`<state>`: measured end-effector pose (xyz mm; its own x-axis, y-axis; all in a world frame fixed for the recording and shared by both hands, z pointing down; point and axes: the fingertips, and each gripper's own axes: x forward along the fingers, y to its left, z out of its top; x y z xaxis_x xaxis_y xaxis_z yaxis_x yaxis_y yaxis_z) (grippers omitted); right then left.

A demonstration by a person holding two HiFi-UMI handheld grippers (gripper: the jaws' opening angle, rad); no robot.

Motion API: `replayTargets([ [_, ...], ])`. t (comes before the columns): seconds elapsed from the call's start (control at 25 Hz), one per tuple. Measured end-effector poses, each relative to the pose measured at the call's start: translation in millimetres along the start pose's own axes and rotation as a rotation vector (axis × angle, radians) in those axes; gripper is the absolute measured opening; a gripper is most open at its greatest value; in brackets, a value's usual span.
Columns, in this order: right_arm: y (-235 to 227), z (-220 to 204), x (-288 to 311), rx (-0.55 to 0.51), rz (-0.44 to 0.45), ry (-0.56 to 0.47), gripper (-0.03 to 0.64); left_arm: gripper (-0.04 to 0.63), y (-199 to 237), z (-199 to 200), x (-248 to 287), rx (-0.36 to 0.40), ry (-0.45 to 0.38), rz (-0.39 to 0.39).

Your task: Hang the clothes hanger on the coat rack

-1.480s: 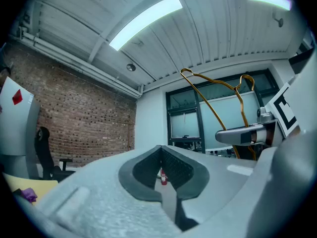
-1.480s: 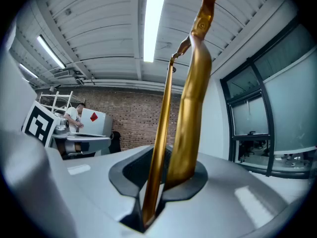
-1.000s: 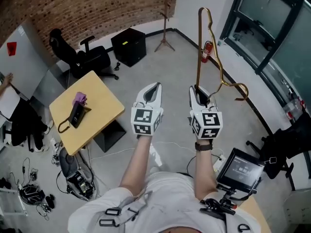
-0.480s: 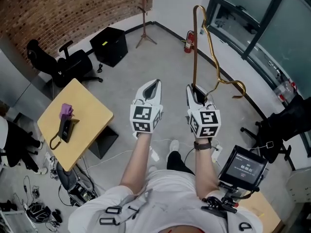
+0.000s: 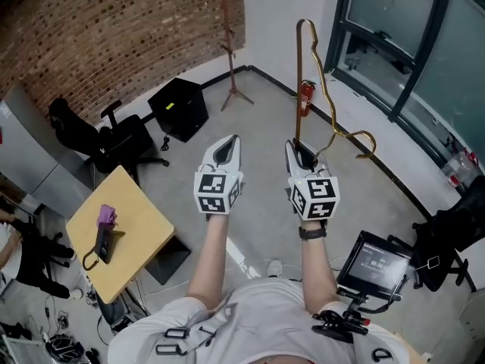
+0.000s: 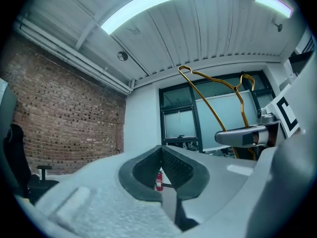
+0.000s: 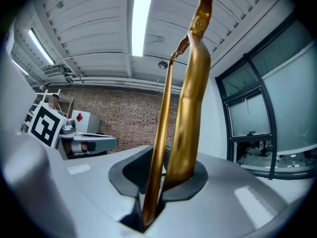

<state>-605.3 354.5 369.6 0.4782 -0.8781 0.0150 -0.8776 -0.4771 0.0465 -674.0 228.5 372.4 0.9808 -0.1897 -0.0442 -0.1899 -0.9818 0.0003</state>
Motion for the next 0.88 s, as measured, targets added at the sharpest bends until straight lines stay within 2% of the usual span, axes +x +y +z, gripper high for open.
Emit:
replayTargets([
  [0.16, -44.2, -0.6, 26.8, -0.027, 0.015, 0.011, 0.061, 0.000, -14.3, -3.8, 59.6, -0.008, 0.003, -0.011],
  [0.4, -129.9, -25.4, 54.1, 0.002, -0.041, 0.048, 0.061, 0.000, -56.8, -22.5, 133.4, 0.014, 0.000, -0.101],
  [0.56, -155.7, -57.8, 84.6, 0.038, -0.034, 0.118, 0.061, 0.000, -35.1, -58.7, 169.2, -0.033, 0.090, -0.047],
  [0.64, -163.8, -69.2, 103.5, 0.044, -0.026, 0.134, 0.061, 0.000, -23.2, -68.3, 194.3, -0.056, 0.100, -0.040],
  [0.88, -222.3, -101.9, 176.1, 0.027, -0.069, 0.201, 0.061, 0.000, -17.7, -96.1, 308.6, -0.090, 0.113, -0.129],
])
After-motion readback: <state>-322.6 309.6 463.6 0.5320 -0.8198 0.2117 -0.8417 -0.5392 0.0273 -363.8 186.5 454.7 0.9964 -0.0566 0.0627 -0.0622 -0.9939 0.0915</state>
